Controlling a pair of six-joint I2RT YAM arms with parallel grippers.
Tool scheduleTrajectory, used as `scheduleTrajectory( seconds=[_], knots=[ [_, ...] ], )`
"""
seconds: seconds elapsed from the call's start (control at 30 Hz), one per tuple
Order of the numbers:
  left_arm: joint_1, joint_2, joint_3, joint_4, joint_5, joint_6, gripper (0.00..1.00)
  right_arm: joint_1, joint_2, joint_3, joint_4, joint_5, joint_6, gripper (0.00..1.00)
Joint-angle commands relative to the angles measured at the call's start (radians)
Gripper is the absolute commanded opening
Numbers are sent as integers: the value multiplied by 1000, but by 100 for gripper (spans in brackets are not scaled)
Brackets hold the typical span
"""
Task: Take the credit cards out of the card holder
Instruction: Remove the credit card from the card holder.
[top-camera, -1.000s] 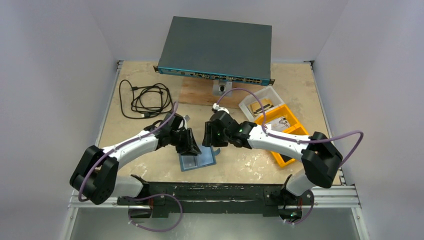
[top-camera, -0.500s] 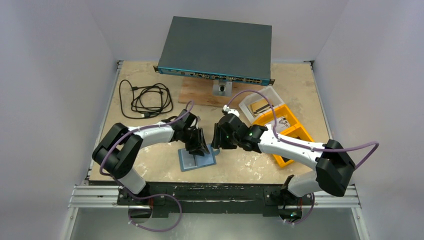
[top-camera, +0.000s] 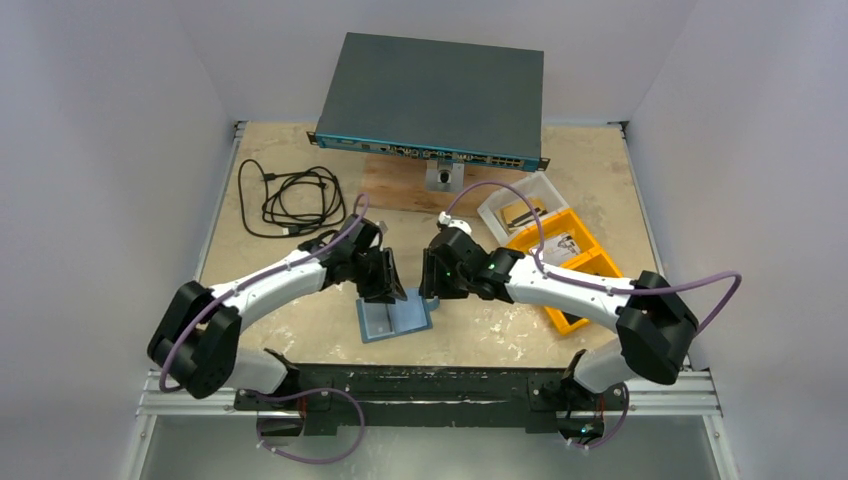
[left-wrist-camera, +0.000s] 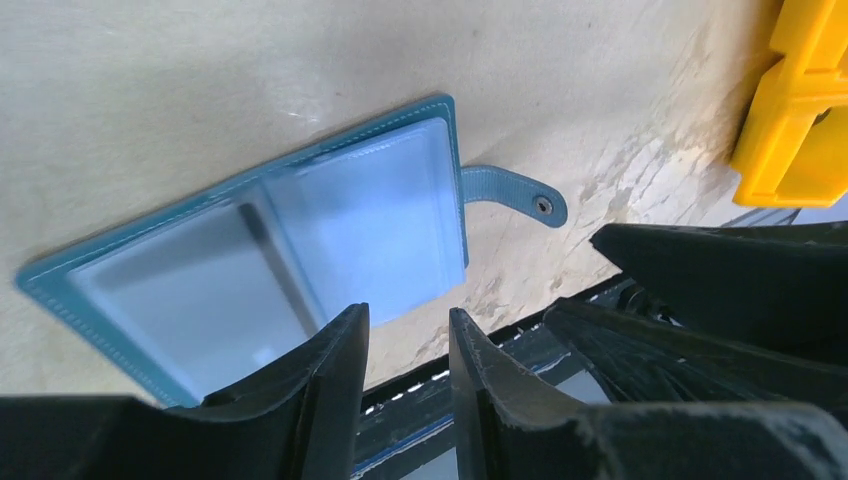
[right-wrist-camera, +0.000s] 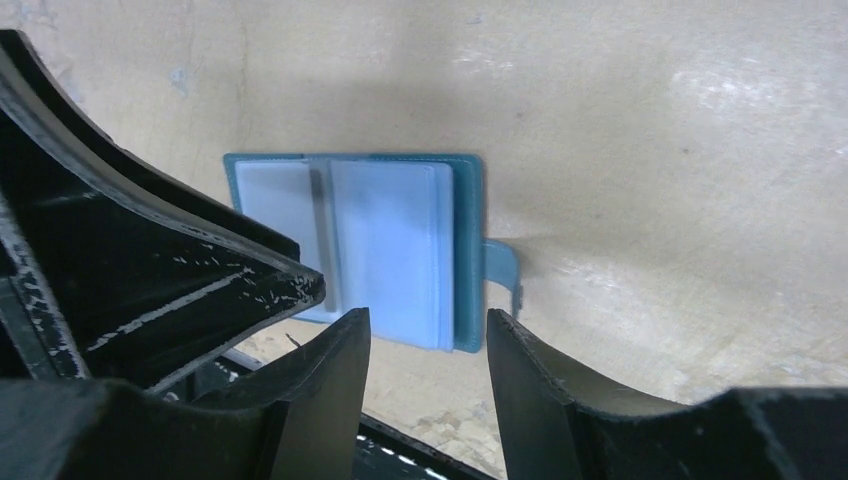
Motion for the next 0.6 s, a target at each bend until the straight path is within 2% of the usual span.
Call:
scheduleTrajectory(
  seconds=[0.0,0.13,0.37,0.57],
  knots=[
    [50,-88,-23,-85,-71,30,35,28,27,86,41,-20,-14,46],
    [129,-158,-86,-120,-78,42,32,61,79,120,69,-53,-15,45],
    [245,-290,-161,-211,-131,50,32,127,260,250,51,-54,-40,44],
    [330,-338,-176,-261,-168,47,32,179,404,389,-45,25,-83,45]
  ],
)
